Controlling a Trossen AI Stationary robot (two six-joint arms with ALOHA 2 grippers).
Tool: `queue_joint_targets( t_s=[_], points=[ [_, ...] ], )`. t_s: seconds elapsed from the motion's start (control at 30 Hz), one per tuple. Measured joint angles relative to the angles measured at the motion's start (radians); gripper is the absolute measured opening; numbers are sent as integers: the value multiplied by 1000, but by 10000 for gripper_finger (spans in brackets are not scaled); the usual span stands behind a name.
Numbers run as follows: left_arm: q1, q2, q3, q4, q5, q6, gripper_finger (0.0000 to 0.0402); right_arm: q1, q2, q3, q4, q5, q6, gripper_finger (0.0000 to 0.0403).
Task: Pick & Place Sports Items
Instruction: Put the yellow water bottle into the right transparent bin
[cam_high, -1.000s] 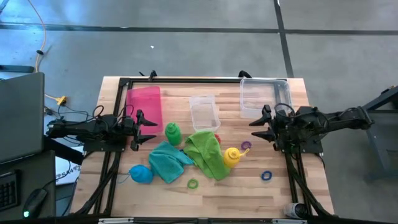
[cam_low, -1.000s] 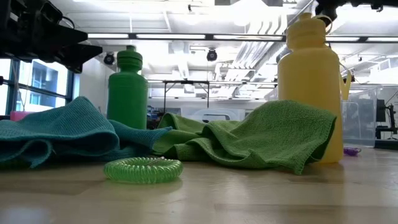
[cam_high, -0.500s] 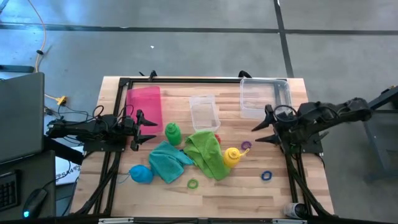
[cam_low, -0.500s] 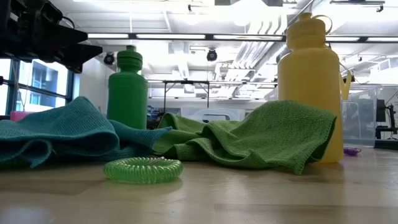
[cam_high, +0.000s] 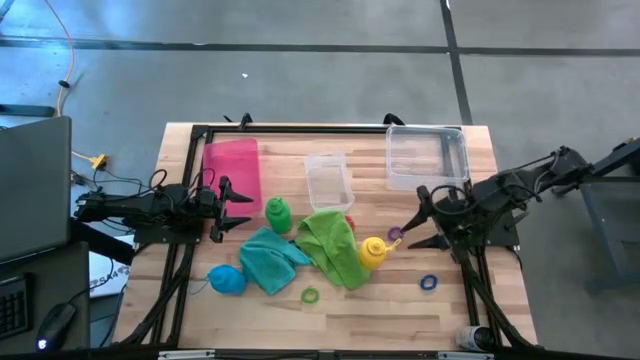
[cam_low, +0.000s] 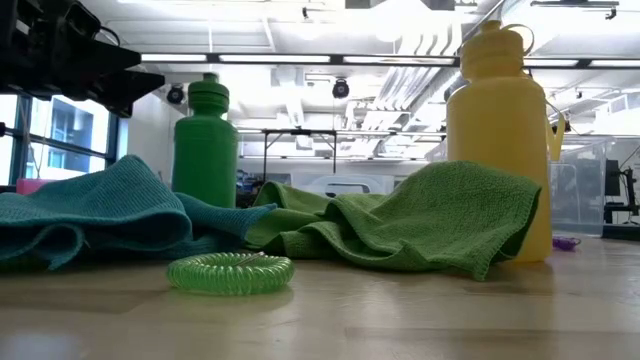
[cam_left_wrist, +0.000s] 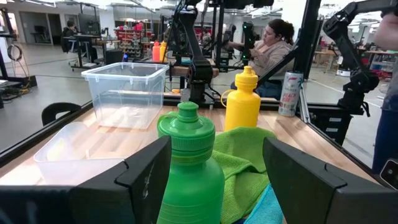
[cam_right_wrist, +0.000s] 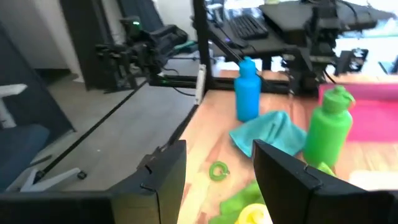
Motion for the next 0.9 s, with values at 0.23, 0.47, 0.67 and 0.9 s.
queue_joint_targets(
  t_s=[0.23,0.47,0.67,0.9],
  points=[
    [0,0,0,0,0,0,249,2,107,0,13,54,43,187],
    [0,0,0,0,0,0,249,19,184,0,12,86,68,290],
    [0,0,0,0,0,0,249,8,232,-1,-15,104,117,388],
    [0,0,0,0,0,0,249,7,294,-1,-52,118,143,385]
  ],
)
